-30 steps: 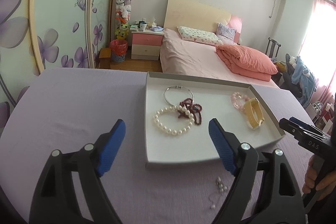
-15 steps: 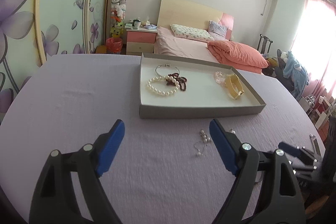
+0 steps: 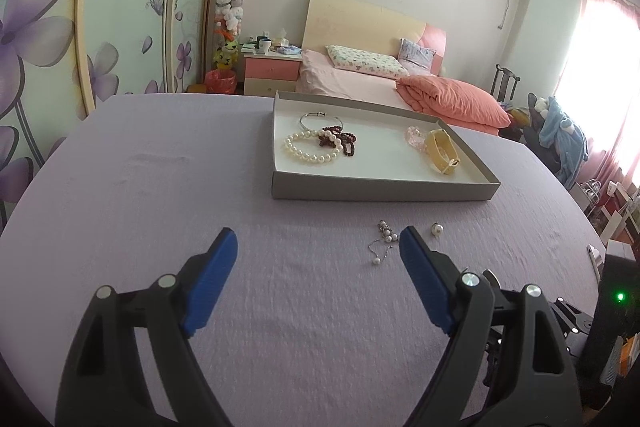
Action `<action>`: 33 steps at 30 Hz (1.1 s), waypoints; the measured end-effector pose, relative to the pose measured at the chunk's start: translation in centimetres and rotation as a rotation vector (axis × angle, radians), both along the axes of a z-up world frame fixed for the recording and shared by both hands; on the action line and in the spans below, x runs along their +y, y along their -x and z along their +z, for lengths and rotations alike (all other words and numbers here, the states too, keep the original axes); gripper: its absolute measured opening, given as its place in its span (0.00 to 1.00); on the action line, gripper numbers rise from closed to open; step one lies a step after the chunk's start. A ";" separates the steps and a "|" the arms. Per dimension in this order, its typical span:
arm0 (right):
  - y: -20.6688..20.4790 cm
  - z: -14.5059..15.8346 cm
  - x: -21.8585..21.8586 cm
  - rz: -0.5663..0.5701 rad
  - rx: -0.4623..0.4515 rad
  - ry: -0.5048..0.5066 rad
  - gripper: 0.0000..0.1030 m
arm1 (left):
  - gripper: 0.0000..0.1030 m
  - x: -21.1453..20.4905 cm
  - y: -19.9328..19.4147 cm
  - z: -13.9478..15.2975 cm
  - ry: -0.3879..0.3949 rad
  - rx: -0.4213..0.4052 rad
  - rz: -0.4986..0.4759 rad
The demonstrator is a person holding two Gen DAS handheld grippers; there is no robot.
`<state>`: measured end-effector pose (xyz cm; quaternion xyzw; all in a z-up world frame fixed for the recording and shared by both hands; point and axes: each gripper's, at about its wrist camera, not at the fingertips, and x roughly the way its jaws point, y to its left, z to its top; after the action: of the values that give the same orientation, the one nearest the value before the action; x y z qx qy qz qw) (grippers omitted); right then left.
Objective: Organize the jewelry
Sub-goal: 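Withdraw both tools and move the right tool to the silver cuff bangle, then grasp the silver cuff bangle with the right tool while the left tool grasps the silver dangle earring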
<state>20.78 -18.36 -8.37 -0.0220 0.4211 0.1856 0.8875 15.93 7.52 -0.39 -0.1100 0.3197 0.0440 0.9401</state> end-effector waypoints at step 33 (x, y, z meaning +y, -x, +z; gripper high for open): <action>-2.3 1.4 -2.1 -0.002 -0.025 0.011 0.65 | 0.78 -3.4 -4.9 -3.1 -0.101 0.153 -0.041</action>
<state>23.06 -20.42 -7.01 -0.0286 0.4111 0.1819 0.8928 20.81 4.10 -3.52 -0.0521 0.3901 0.0493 0.9180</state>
